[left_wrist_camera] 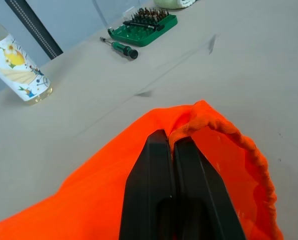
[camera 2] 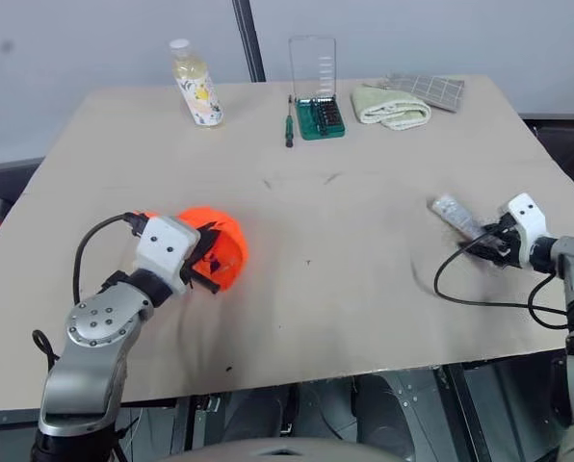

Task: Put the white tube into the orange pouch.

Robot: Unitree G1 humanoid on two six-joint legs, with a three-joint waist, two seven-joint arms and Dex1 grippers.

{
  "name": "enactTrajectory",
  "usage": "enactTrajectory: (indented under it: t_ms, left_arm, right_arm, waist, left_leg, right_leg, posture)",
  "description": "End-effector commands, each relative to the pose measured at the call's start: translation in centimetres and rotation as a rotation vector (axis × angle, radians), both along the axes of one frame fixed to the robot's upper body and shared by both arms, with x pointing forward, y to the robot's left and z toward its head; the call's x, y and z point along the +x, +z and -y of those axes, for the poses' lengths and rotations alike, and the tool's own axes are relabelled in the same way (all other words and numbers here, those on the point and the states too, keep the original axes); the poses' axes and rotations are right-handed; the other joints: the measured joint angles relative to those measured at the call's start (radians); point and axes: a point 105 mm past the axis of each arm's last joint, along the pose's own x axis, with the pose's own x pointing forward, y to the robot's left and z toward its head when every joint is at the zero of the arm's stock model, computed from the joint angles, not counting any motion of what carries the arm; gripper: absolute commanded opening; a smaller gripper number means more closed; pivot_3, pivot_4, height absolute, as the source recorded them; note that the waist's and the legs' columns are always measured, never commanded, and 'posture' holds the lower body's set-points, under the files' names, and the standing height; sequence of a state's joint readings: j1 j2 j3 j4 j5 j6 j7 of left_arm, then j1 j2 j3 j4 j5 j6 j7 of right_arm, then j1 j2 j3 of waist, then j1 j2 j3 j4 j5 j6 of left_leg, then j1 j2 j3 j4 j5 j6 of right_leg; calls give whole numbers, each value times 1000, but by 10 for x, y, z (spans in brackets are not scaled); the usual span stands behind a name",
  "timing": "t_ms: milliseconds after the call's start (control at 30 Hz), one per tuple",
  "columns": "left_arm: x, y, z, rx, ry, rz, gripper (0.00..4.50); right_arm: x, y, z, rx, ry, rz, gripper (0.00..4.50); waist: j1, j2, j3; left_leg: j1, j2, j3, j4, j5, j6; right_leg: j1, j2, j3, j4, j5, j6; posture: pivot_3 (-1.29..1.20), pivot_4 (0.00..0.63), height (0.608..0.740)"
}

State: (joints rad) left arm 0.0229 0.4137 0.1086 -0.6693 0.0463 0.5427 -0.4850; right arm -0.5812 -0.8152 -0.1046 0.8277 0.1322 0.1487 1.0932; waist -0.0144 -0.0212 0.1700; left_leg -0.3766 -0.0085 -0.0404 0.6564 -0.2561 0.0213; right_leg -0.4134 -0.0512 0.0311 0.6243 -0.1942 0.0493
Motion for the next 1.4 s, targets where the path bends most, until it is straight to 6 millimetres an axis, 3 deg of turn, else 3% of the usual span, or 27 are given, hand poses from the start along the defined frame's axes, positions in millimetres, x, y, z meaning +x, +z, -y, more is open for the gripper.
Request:
enactTrajectory:
  t_ms: [33,100,167,200,333,533,767,933,1067,1267,1400]
  left_arm:
    - [-6,15,5,7,-17,56,0]
    - [-6,14,5,5,-16,53,0]
    - [-7,14,4,-1,-12,47,0]
    - [-7,13,4,-4,-10,44,0]
    - [-5,12,-1,-32,8,32,0]
    - [1,12,0,-99,20,14,0]
    - [-4,14,11,-164,-9,-3,0]
    - [-6,19,26,-228,-72,-10,0]
    - [-5,25,32,-243,-122,-9,0]
    - [-2,34,39,-249,-171,4,0]
    - [-7,39,45,-273,-216,1,0]
  right_arm:
    - [2,9,2,10,1,29,2104]
    - [2,10,1,16,4,37,1117]
    - [3,12,-1,16,18,56,420]
    - [3,14,-4,13,32,63,321]
    - [-5,25,-32,71,181,72,321]
    - [-55,58,-146,270,596,-31,321]
    - [-80,50,-225,277,756,-76,321]
    - [-76,36,-256,220,783,-90,321]
    - [-78,37,-284,234,839,-96,321]
    - [-86,28,-295,210,903,-130,321]
    - [-75,25,-295,196,846,-126,321]
  waist:
    - [0,0,0]
    - [0,0,0]
    - [-2,0,0]
    - [-2,0,0]
    - [-2,0,0]
    - [0,1,1]
    - [6,-1,1]
    - [4,-1,1]
    - [2,-1,1]
    - [4,-1,1]
    - [2,-1,1]
  left_leg:
    - [0,0,0,0,0,0]
    - [0,0,0,0,0,0]
    - [1,0,0,0,0,0]
    - [1,0,0,0,0,0]
    - [0,1,0,0,0,0]
    - [-2,2,-3,0,0,0]
    - [-3,0,-9,1,0,0]
    - [-4,-2,-10,1,0,0]
    - [-4,-4,-11,1,0,0]
    - [-6,-5,-19,1,0,-1]
    - [-5,-6,-19,1,0,-1]
  right_leg:
    - [0,0,0,0,0,0]
    - [0,0,0,0,0,0]
    - [0,0,0,0,0,0]
    - [0,0,0,0,0,0]
    - [0,0,0,0,0,0]
    - [-1,0,-1,1,0,0]
    - [-1,0,-7,1,0,1]
    - [-1,-2,-7,0,0,0]
    - [-1,-1,-9,1,0,0]
    - [-1,-3,-11,0,0,0]
    - [-1,-3,-11,0,0,0]
  posture:
    - [0,150,740]
    - [0,150,740]
    - [0,150,740]
    - [0,150,740]
    - [0,150,740]
    - [0,150,740]
    - [0,150,740]
    - [0,150,740]
    - [0,150,740]
    - [0,150,740]
    - [0,150,740]
